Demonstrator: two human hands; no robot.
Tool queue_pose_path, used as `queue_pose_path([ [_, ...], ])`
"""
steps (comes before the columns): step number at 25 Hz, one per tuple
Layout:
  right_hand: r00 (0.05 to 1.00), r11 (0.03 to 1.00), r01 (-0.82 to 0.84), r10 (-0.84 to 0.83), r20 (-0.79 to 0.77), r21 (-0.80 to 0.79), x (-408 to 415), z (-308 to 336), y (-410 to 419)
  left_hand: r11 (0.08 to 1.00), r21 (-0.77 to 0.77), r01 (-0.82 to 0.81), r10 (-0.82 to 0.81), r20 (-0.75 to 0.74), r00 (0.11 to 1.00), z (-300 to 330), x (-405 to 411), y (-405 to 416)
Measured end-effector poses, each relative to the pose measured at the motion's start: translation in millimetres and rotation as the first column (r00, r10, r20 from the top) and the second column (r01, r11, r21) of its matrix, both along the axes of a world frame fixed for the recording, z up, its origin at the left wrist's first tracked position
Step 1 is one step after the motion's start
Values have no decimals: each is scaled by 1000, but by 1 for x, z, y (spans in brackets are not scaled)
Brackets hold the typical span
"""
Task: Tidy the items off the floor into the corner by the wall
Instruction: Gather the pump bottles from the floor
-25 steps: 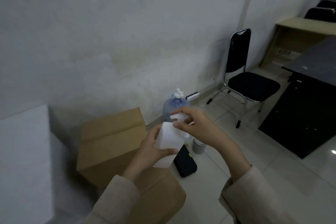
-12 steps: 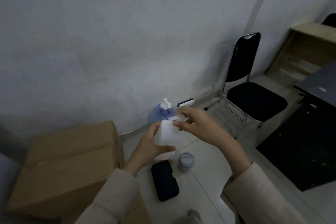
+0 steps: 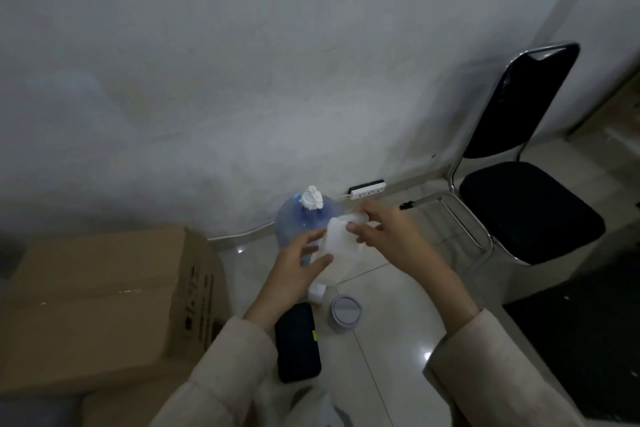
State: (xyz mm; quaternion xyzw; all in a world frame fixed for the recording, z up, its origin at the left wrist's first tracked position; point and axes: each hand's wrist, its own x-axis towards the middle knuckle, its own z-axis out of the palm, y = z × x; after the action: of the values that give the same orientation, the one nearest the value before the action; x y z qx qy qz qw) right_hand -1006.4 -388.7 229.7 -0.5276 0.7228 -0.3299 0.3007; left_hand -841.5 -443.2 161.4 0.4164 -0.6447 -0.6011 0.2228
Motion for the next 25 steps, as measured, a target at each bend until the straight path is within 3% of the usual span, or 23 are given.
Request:
queue_pose_path([
  [9, 967, 970, 221, -231, 107, 98, -82, -77, -32, 994, 96, 52, -63, 118, 991, -41, -84, -33],
  [15, 973, 965, 163, -192, 130, 207, -143, -145, -61, 981, 175, -82, 51, 175, 983, -93, -142, -52],
  [19, 968, 956, 135, -183, 170, 261, -168, -213, -84, 945, 198, -259, 220, 198, 955, -145, -161, -73],
  [22, 960, 938, 125, -197, 199, 323, -176, -283, -103, 931, 140, -337, 292, 267, 919, -201, -159, -88],
  [25, 942, 909, 132, -240, 236, 396, -173, -366, -120, 964, -62, -258, 261, 393, 882, -272, -155, -108],
])
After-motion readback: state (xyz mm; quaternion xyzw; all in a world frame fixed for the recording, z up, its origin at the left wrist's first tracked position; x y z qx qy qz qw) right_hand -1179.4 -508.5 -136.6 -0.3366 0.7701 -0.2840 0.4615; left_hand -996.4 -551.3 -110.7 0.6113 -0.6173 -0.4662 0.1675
